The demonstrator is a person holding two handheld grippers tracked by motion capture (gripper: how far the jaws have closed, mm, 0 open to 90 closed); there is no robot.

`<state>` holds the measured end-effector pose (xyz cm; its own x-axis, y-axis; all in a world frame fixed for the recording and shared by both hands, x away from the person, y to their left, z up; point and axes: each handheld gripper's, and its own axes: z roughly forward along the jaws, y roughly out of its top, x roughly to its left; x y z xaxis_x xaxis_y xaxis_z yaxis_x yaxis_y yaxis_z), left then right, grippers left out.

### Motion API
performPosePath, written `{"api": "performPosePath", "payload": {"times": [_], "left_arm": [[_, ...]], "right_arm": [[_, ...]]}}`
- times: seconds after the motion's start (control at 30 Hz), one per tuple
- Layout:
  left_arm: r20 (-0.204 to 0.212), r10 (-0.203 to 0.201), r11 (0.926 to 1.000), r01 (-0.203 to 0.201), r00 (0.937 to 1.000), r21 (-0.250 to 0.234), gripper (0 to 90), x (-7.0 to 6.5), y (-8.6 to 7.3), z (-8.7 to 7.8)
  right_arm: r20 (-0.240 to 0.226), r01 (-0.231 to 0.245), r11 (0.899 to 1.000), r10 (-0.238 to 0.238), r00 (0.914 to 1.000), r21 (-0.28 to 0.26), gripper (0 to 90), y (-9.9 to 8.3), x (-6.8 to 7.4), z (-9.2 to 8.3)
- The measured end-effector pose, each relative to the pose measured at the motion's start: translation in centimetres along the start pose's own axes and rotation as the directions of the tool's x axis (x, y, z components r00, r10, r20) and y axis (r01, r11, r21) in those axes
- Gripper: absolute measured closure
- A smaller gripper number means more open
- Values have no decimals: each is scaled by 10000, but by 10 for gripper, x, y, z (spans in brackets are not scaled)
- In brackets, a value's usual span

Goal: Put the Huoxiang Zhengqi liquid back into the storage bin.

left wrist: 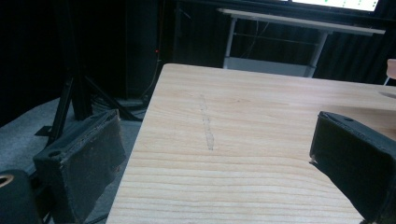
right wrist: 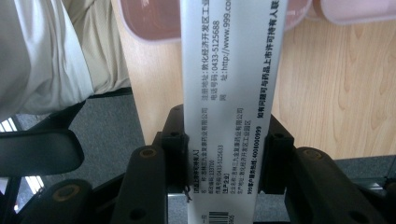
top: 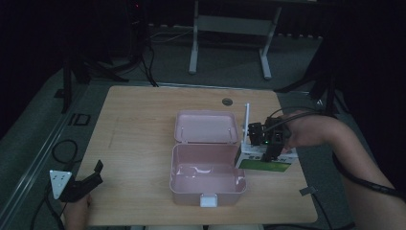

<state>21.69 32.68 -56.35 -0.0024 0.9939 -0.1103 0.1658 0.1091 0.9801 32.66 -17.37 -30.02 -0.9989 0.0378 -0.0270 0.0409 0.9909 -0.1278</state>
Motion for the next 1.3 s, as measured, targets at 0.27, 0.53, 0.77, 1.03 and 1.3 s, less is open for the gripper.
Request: {"api": "performPosePath", "payload": {"times": [0.27, 0.53, 0.77, 1.03, 1.3], "left_arm": [[26, 18, 10000, -18, 10000, 8, 30, 0, 0, 0], [33, 0, 10000, 1, 10000, -18, 30, 0, 0, -1], [34, 0, 10000, 0, 10000, -16, 30, 0, 0, -1], [54, -3, 10000, 4, 10000, -19, 30, 0, 0, -1], [67, -5, 10000, 5, 10000, -23, 30, 0, 0, -1]], "right_arm": [[-89, 382, 9993, -382, 9992, -53, 619, 28, 3, -2], [-78, 722, 9974, -722, 9974, 26, 619, 52, 6, -2], [-59, 993, 9949, -993, 9950, 145, 619, 76, 9, -1], [-82, 1251, 9921, -1251, 9921, -74, 619, 97, 14, -2], [-164, 1328, 9909, -1332, 9910, -214, 619, 102, 13, 11]]}}
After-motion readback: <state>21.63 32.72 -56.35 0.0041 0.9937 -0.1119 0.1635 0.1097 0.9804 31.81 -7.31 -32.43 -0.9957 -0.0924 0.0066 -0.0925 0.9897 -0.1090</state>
